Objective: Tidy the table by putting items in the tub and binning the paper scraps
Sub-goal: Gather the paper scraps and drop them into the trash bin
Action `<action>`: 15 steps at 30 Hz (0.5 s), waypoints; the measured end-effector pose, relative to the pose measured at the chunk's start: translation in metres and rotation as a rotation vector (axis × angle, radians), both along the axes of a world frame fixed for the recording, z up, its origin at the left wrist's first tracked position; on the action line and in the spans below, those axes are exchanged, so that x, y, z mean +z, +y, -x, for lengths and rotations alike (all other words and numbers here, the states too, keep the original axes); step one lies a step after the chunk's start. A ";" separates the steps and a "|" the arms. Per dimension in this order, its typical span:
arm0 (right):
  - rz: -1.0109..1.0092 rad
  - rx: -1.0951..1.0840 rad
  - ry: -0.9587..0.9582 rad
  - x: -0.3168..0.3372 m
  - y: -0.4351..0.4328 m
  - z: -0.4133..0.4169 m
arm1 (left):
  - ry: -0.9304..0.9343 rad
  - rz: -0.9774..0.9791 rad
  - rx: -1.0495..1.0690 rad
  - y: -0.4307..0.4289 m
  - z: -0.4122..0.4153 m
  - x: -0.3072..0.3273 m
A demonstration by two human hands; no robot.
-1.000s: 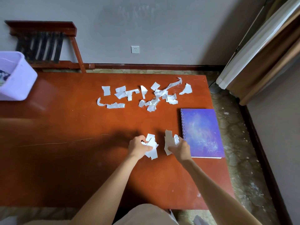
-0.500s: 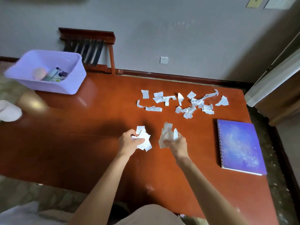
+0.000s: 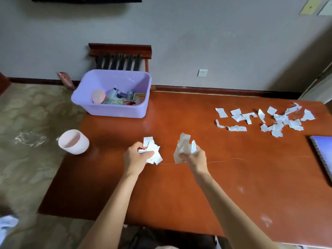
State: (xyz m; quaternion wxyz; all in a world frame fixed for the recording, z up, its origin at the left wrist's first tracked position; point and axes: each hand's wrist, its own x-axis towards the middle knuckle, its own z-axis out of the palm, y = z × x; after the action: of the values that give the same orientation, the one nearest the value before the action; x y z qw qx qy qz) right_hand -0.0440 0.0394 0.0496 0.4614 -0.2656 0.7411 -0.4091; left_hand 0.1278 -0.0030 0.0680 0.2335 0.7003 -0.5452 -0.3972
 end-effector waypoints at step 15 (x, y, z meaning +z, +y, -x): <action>0.055 0.169 -0.014 0.009 -0.053 -0.137 | -0.005 0.131 0.170 -0.021 -0.131 0.025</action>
State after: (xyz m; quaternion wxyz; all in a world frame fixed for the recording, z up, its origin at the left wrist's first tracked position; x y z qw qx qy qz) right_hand 0.0926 -0.0135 0.0589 0.4922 -0.3368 0.7012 -0.3907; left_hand 0.2585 -0.0236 0.0934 0.3102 0.7284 -0.5092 -0.3376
